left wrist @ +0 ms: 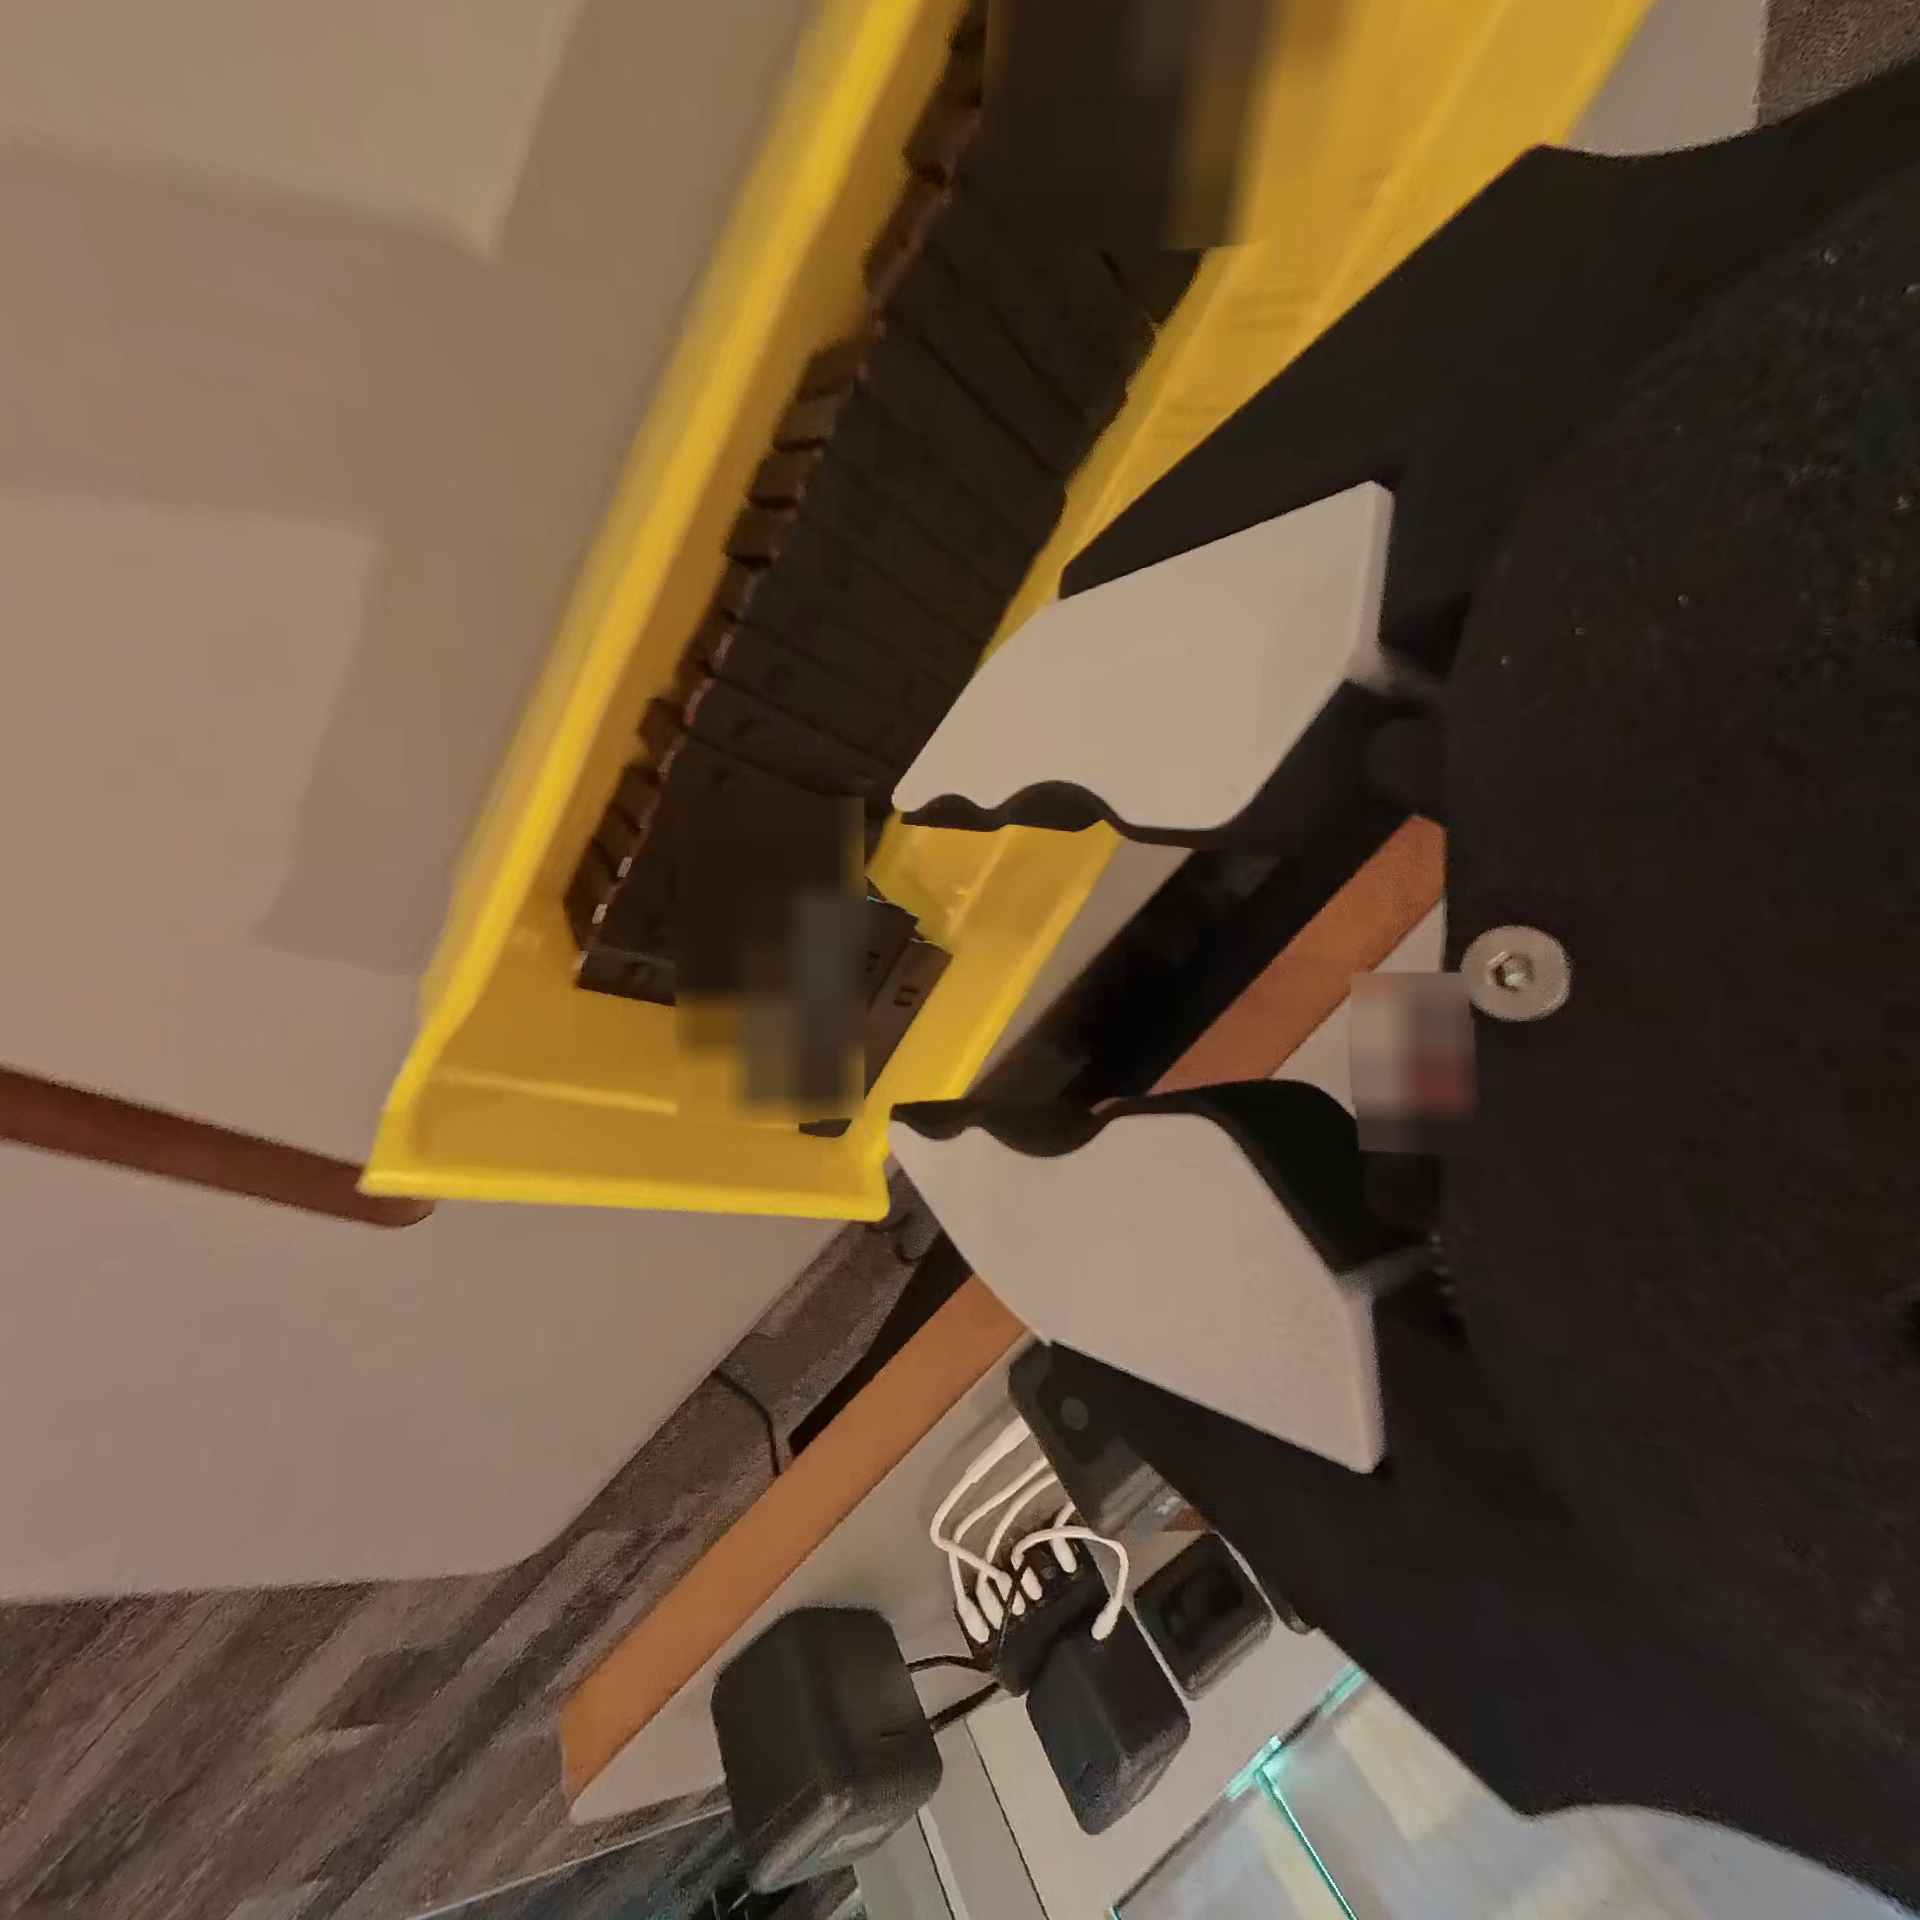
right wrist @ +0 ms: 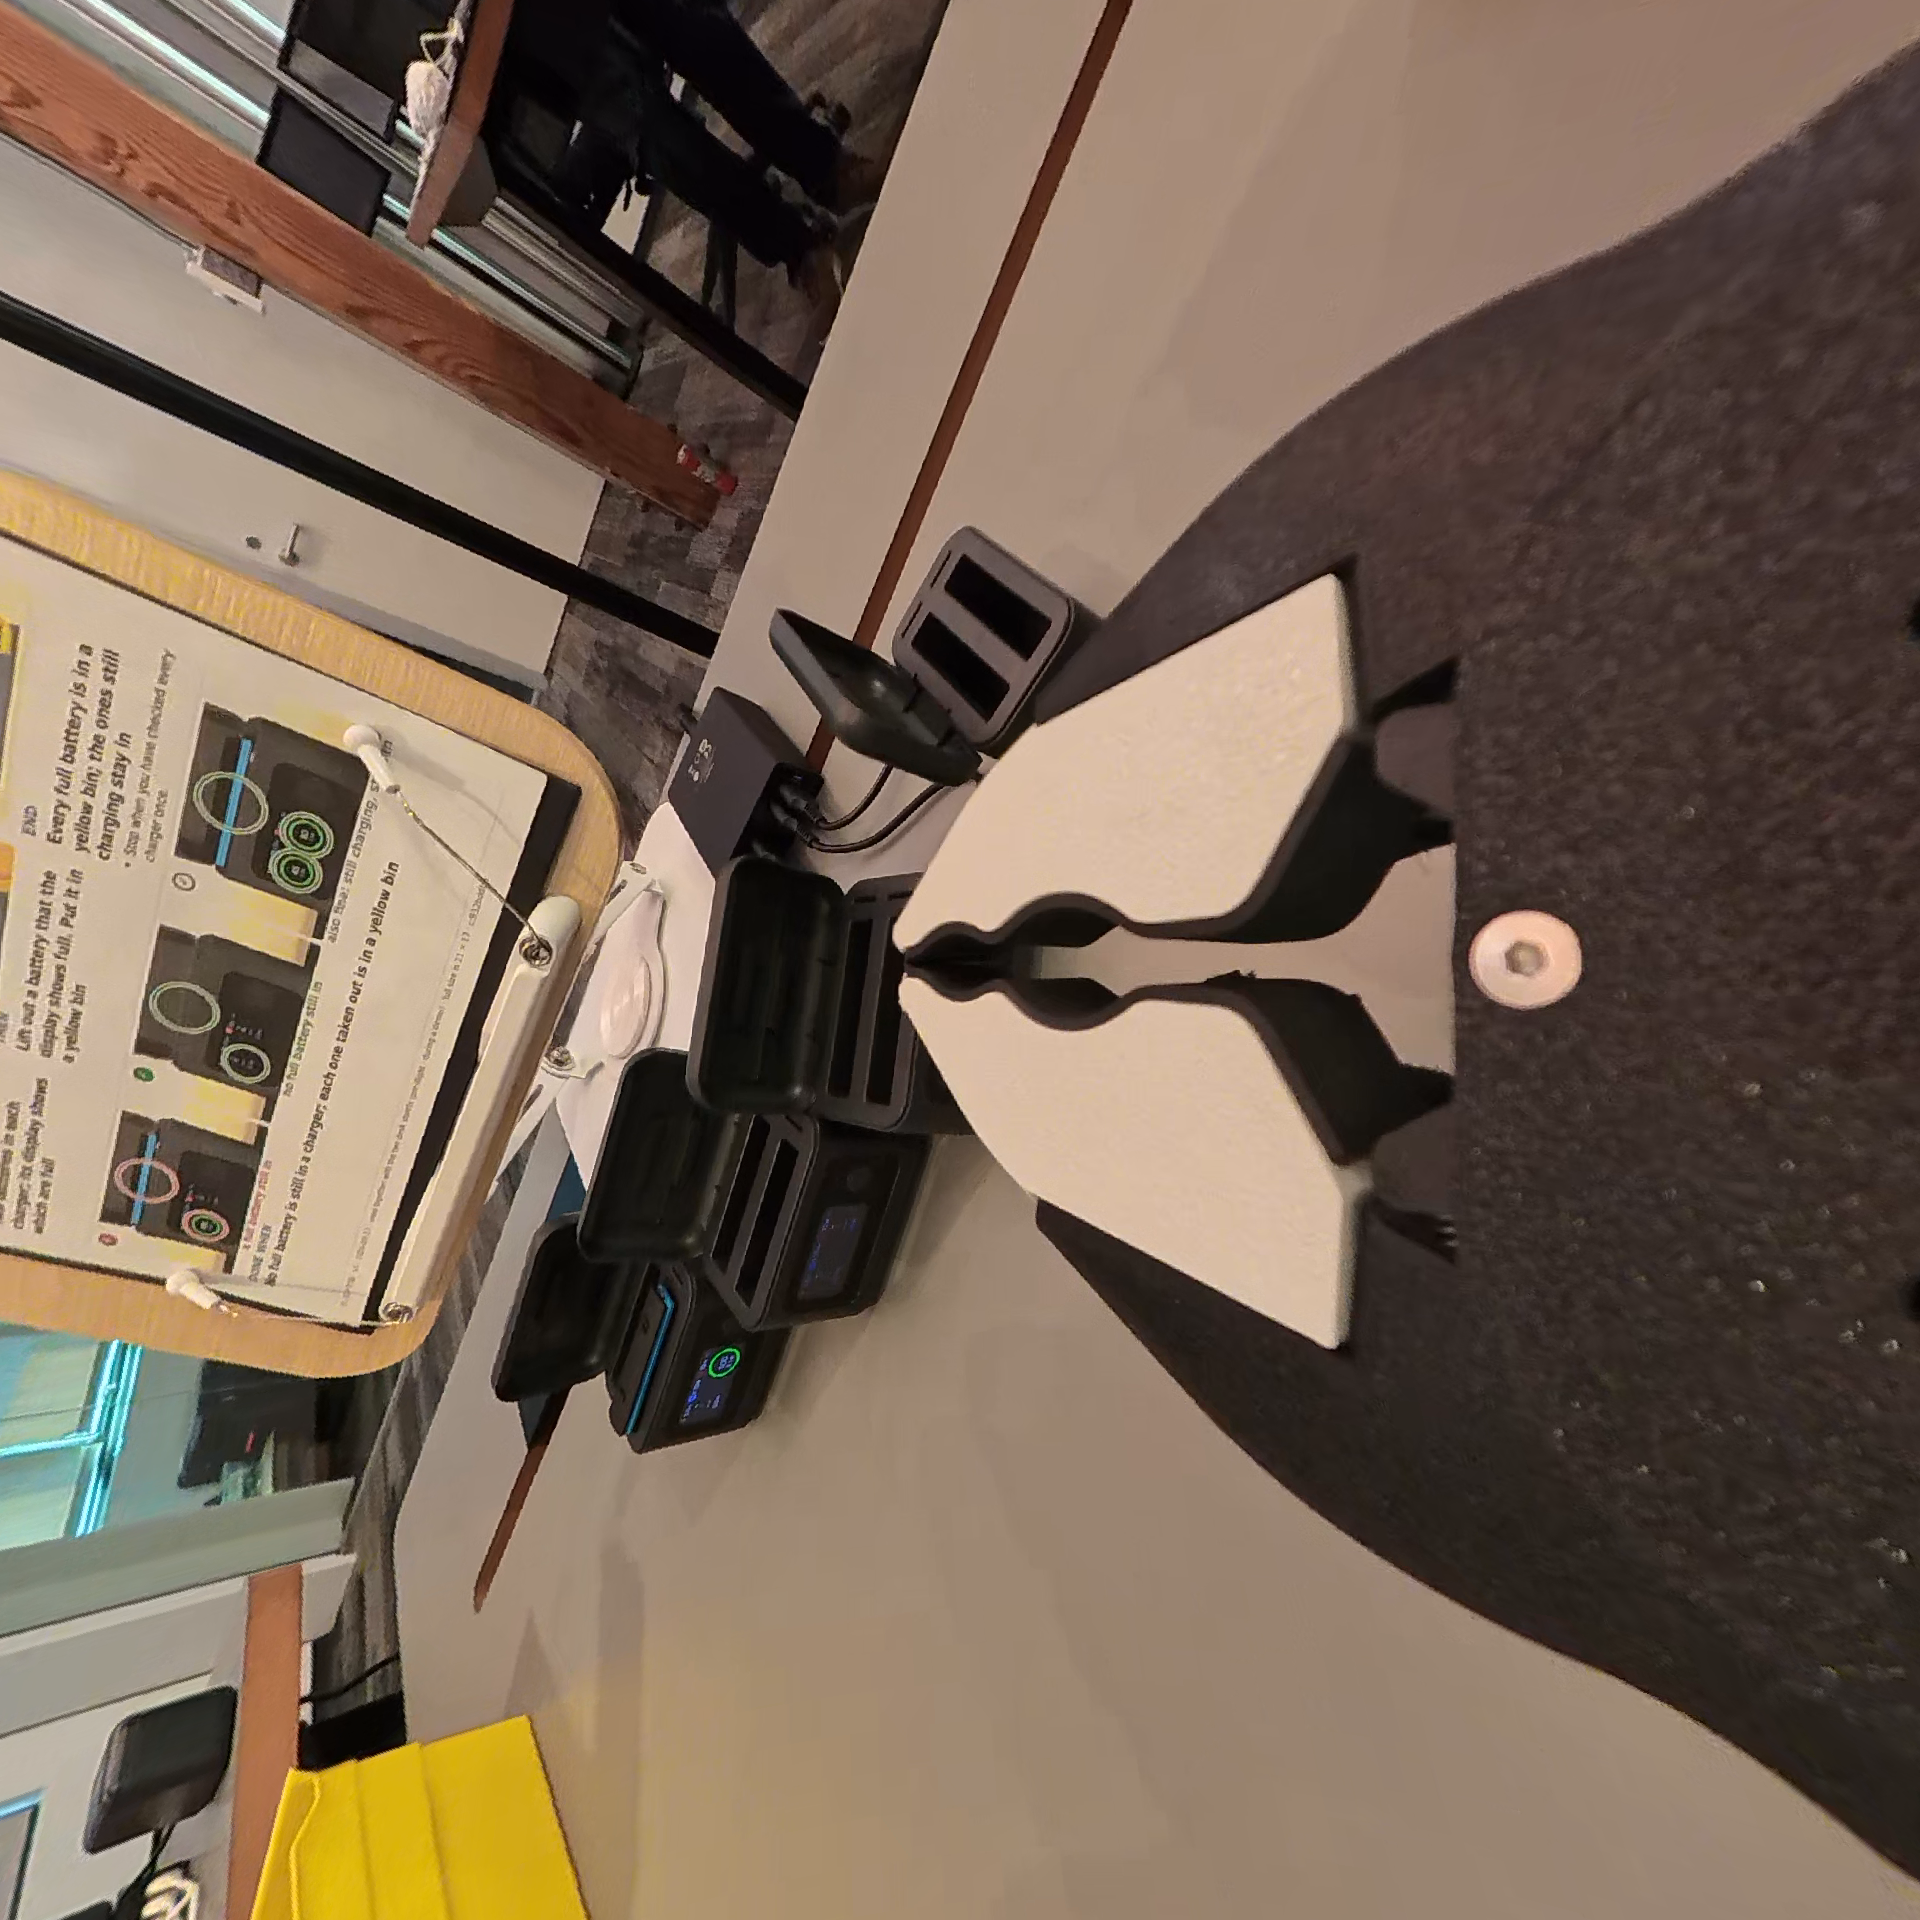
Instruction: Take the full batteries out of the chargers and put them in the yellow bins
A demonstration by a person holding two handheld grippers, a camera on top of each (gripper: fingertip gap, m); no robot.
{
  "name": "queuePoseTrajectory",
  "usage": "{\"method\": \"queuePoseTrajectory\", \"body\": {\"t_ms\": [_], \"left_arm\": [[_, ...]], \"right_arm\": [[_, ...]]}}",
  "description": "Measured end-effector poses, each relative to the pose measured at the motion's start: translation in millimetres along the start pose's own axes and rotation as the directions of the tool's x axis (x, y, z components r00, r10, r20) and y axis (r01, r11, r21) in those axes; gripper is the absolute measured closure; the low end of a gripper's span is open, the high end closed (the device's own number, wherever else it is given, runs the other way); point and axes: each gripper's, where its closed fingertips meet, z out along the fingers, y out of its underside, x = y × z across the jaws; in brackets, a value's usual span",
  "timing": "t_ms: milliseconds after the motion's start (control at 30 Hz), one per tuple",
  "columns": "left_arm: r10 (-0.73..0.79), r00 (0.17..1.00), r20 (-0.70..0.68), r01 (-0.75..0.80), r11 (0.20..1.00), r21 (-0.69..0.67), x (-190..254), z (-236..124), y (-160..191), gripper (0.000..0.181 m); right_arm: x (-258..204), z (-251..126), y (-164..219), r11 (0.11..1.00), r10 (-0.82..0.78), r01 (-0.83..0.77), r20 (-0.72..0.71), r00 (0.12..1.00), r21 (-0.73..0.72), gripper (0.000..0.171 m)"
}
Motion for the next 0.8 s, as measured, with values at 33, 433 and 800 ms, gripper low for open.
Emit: {"method": "queuePoseTrajectory", "body": {"t_ms": [33, 433, 800], "left_arm": [[0.015, 1.0, -0.003, -0.015, 0.999, -0.03, 0, 6, 5, 0.13], [0.198, 0.973, 0.114, -0.176, 0.968, -0.18, -4, 31, 11, 0.146], [0.21, 0.949, 0.235, -0.174, 0.971, -0.165, -1, 38, 14, 0.166]], "right_arm": [[0, 0, 1, 1.0, -0.01, 0.01, -0.001, 1.0, -0.003, 0.171], [-2, 2, 4, 1.0, -0.028, 0.028, 0.009, 1.0, -0.011, 0.171], [-3, 1, 2, 1.0, -0.03, 0.03, 0.01, 1.0, -0.004, 0.171]]}}
